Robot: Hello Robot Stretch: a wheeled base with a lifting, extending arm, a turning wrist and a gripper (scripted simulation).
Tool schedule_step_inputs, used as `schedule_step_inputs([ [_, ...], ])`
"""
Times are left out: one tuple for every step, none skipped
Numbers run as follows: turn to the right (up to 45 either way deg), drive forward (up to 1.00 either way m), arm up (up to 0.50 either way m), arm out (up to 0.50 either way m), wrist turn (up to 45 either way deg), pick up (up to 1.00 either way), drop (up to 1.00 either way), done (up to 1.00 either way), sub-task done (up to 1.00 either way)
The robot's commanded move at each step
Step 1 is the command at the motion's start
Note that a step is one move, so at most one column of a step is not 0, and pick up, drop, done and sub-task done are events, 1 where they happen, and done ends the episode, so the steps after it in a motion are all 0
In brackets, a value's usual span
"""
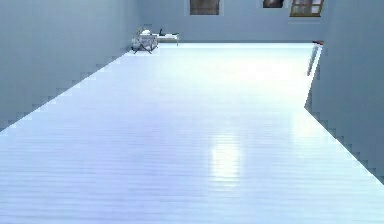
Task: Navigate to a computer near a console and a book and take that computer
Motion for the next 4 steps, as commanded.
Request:
schedule_step_inputs([
  [0.0, 1.0, 0.0, 0.0, 0.0, 0.0, 0.0, 0.0, 0.0],
  [0.0, 1.0, 0.0, 0.0, 0.0, 0.0, 0.0, 0.0, 0.0],
  [0.0, 1.0, 0.0, 0.0, 0.0, 0.0, 0.0, 0.0, 0.0],
  [0.0, 1.0, 0.0, 0.0, 0.0, 0.0, 0.0, 0.0, 0.0],
])
